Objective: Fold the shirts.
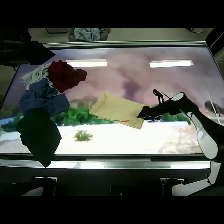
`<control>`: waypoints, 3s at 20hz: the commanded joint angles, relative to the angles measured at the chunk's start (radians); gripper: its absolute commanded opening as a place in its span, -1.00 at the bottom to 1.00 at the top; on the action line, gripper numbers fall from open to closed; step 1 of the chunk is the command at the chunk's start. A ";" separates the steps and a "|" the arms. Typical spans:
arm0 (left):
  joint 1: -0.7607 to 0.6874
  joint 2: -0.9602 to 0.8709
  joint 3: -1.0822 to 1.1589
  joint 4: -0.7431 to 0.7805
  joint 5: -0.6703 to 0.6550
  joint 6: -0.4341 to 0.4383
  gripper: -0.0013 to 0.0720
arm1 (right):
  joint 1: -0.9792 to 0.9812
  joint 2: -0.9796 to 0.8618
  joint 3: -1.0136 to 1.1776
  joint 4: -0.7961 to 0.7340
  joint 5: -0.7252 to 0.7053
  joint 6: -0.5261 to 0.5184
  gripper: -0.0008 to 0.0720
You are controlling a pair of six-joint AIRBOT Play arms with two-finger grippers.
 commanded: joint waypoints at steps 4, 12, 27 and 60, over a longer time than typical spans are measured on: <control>0.000 0.000 0.000 0.000 0.000 0.000 -0.90 | 0.011 -0.004 -0.016 0.106 -0.088 -0.058 -0.84; 0.001 0.000 0.000 0.000 0.000 0.000 -0.90 | -0.292 0.048 0.263 0.111 0.045 -0.126 -0.85; 0.000 0.000 0.000 -0.004 -0.023 -0.011 -0.90 | -1.037 0.182 0.225 -0.514 0.405 0.023 -0.85; -0.063 -0.144 0.003 0.508 -0.105 -0.106 -0.74 | -0.323 0.361 0.636 -0.693 0.158 -0.111 0.88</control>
